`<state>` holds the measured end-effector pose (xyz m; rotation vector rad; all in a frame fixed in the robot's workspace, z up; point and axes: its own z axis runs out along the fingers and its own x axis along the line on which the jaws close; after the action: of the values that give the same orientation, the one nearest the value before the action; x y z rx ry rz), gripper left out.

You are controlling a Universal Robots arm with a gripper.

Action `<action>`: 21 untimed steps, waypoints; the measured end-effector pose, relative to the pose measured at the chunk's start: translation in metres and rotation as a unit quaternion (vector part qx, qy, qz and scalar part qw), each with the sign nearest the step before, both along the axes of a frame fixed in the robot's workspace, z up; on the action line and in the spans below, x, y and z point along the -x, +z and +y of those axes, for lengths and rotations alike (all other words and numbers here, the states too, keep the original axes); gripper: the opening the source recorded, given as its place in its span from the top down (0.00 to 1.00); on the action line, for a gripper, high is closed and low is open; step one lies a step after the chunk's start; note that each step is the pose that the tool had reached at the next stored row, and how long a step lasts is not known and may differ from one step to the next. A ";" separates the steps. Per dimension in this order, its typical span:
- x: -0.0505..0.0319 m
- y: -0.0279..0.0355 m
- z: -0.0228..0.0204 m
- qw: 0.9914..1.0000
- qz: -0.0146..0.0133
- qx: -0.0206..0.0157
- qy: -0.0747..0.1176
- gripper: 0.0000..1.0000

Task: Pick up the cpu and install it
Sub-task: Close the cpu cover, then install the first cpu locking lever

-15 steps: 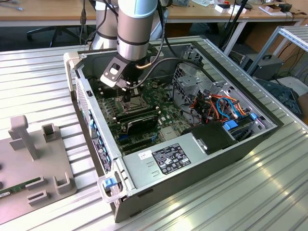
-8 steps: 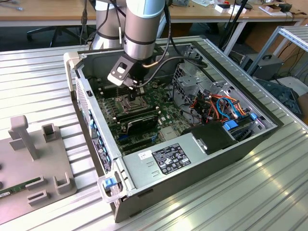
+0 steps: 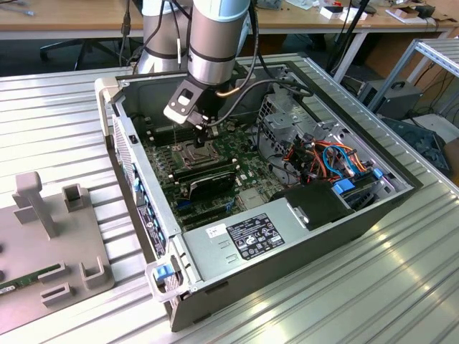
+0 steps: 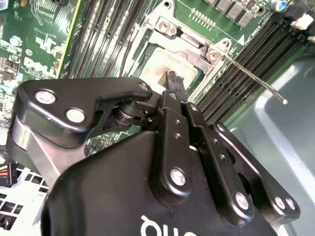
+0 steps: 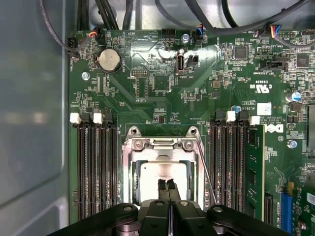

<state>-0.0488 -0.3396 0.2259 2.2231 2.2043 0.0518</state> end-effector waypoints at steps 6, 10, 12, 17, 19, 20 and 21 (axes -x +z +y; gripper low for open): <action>0.0000 0.0000 0.0000 1.000 0.000 0.001 0.000 0.89; 0.0000 0.0000 0.0000 1.000 0.000 0.001 0.000 0.89; 0.0000 0.0000 0.0000 1.000 0.000 0.001 0.000 0.89; 0.0000 0.0000 0.0000 1.000 0.000 0.001 -0.007 0.89; 0.0000 0.0000 0.0000 1.000 0.000 0.001 -0.018 0.89; 0.0000 -0.0001 0.0000 1.000 0.000 0.001 -0.023 0.89; 0.0000 -0.0001 0.0000 0.999 0.000 0.001 -0.033 0.89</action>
<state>-0.0488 -0.3396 0.2258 2.2925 2.1290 0.0495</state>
